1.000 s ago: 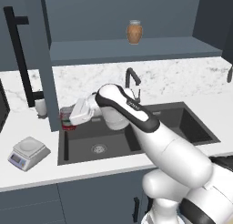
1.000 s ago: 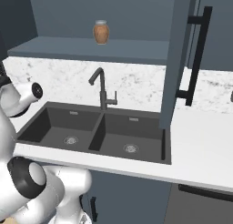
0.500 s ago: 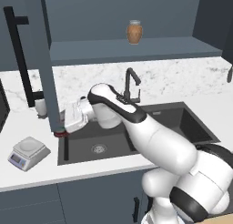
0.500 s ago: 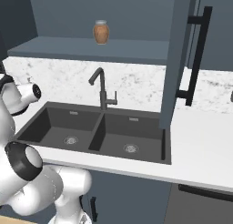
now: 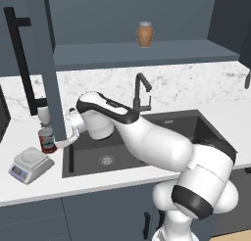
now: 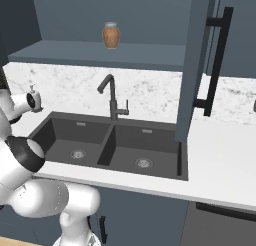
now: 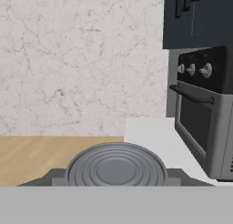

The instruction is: Pick the canned food and place it on the digital scale for weighing, and close the cabinet.

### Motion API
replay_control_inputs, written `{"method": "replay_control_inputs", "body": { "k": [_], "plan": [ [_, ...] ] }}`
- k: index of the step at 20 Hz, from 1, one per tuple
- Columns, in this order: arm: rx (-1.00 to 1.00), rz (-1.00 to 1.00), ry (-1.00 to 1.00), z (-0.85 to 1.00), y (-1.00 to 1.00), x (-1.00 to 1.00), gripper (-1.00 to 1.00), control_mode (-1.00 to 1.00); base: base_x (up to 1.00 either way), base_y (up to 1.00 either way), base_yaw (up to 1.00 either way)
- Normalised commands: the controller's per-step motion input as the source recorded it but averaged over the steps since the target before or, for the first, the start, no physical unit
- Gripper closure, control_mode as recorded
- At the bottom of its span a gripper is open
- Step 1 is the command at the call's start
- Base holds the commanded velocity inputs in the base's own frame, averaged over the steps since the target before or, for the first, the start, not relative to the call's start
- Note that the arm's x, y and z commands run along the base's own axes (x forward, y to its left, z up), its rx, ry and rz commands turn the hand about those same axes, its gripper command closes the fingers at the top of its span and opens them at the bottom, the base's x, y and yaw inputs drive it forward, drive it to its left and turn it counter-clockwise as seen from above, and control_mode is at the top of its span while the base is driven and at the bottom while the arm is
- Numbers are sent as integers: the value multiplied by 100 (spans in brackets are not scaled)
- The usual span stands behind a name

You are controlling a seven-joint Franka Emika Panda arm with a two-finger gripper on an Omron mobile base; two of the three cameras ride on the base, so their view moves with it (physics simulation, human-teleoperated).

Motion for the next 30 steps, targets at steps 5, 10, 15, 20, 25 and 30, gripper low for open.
{"method": "replay_control_inputs", "body": {
  "k": [5, 10, 15, 20, 25, 30],
  "plan": [
    [7, 3, -1, -28, 10, -8, 100, -100, 0, 0, 0],
    [21, 0, 0, -17, -43, -5, 100, -100, 0, 0, 0],
    [0, 0, 0, -7, 24, 4, 100, -100, 0, 0, 0],
    [-6, 0, 2, -1, 33, 15, 100, -100, 0, 0, 0],
    [0, 0, 0, -8, -1, 20, 100, -100, 0, 0, 0],
    [-1, 0, 0, -21, 0, 6, 100, -100, 0, 0, 0]
  ]
}}
